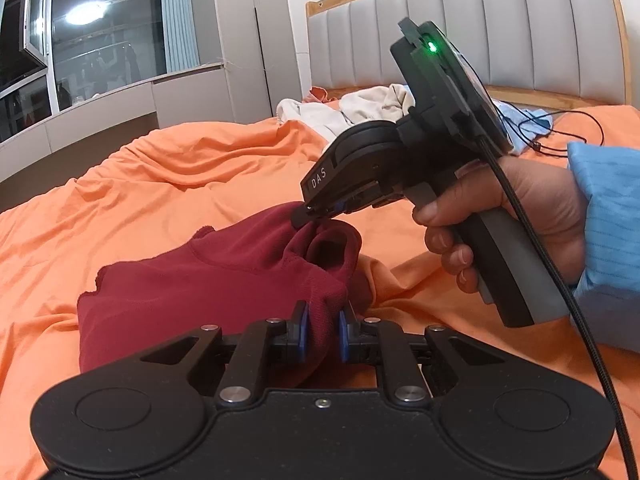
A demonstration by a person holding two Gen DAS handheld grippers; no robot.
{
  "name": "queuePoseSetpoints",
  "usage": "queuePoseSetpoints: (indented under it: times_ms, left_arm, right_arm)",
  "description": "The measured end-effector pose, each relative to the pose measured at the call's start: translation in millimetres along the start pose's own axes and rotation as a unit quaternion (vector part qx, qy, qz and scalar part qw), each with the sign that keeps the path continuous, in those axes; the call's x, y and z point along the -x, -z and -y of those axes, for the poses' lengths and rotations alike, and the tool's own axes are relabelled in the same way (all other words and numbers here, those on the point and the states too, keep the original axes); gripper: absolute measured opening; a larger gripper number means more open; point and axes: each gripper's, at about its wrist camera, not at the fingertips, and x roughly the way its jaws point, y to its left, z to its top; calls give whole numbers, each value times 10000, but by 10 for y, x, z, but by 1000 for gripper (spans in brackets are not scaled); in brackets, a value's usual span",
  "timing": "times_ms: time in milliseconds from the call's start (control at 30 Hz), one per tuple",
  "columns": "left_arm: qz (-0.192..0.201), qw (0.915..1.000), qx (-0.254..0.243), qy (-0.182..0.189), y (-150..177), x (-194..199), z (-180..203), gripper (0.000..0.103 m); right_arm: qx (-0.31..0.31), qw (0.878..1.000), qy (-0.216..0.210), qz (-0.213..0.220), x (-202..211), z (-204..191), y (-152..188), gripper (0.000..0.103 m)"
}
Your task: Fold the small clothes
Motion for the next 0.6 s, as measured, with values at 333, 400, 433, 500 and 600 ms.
queuePoseSetpoints:
  times_ms: [333,400,433,500,600]
  left_arm:
    - [-139,9998,-11,146,12,-58,-40,20]
    - [-149,9998,9,165,5,-72,-53,21]
    - [-157,9997,29,176,3,-79,-59,21]
    - [-169,9996,70,199,2,-85,-73,21]
    - [-182,9995,94,222,0,-110,-85,22]
  right_arm:
    - [-125,9992,139,-352,-81,83,81,10]
    - [-160,9990,142,-393,-86,92,82,10]
    - [-183,9989,138,-403,-87,97,80,10]
    - [-208,9988,138,-411,-85,106,83,11]
    - [-221,9987,152,-423,-80,108,88,13]
